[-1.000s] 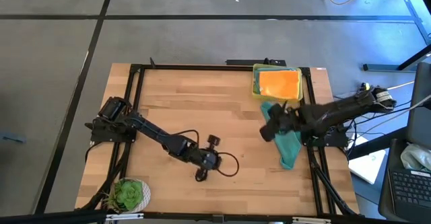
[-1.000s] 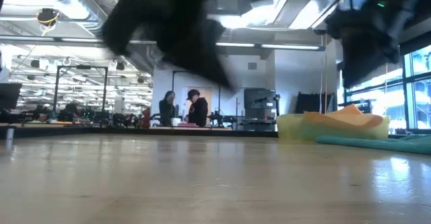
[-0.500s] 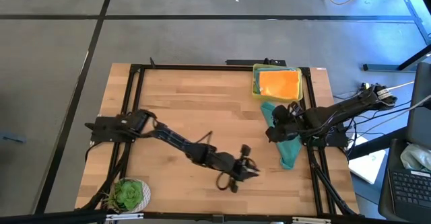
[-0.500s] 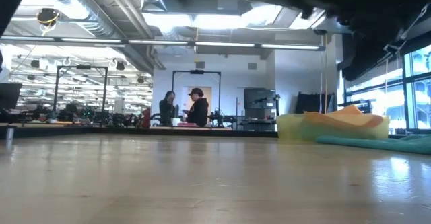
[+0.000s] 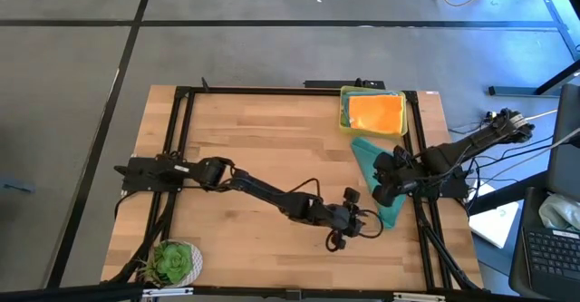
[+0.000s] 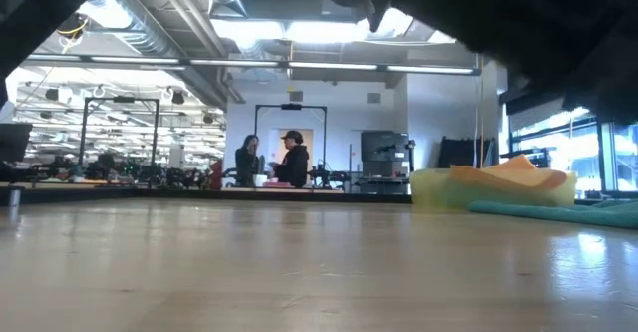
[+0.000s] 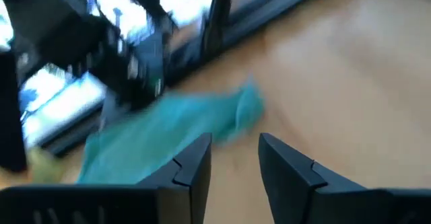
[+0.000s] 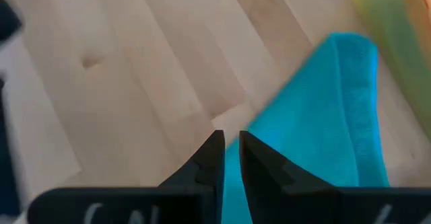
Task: Fold microfiber towels
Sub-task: Fold the blue microfiber cloth
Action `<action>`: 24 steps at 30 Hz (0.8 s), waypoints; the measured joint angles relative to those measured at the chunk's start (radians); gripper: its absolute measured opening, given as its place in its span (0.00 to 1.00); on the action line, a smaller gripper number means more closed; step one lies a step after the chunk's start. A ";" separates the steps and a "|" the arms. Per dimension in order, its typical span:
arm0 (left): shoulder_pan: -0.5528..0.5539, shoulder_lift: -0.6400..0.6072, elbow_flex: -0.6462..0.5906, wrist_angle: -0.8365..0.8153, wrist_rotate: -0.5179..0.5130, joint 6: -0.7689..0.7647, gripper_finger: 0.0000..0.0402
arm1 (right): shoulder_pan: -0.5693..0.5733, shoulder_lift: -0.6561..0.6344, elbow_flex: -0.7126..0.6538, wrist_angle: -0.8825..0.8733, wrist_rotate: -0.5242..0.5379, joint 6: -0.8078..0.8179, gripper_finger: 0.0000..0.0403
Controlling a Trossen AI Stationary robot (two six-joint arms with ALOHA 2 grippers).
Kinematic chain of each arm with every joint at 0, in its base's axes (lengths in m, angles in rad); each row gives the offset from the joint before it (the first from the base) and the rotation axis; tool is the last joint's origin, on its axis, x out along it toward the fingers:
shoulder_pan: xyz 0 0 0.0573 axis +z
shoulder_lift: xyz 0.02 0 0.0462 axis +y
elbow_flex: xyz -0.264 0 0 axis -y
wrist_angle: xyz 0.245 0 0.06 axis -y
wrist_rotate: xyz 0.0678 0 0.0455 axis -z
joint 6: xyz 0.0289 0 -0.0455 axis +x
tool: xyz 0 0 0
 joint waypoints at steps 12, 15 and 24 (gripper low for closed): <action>-0.001 -0.029 0.000 -0.345 -0.115 0.076 0.29 | 0.208 0.005 -0.128 0.199 -0.434 0.216 0.12; 0.017 -0.030 0.000 -0.466 -0.132 0.046 0.29 | 0.274 0.005 -0.146 0.328 -0.502 0.279 0.12; 0.030 -0.052 -0.001 -0.581 -0.102 -0.047 0.26 | 0.380 0.145 -0.146 0.403 -0.395 0.282 0.15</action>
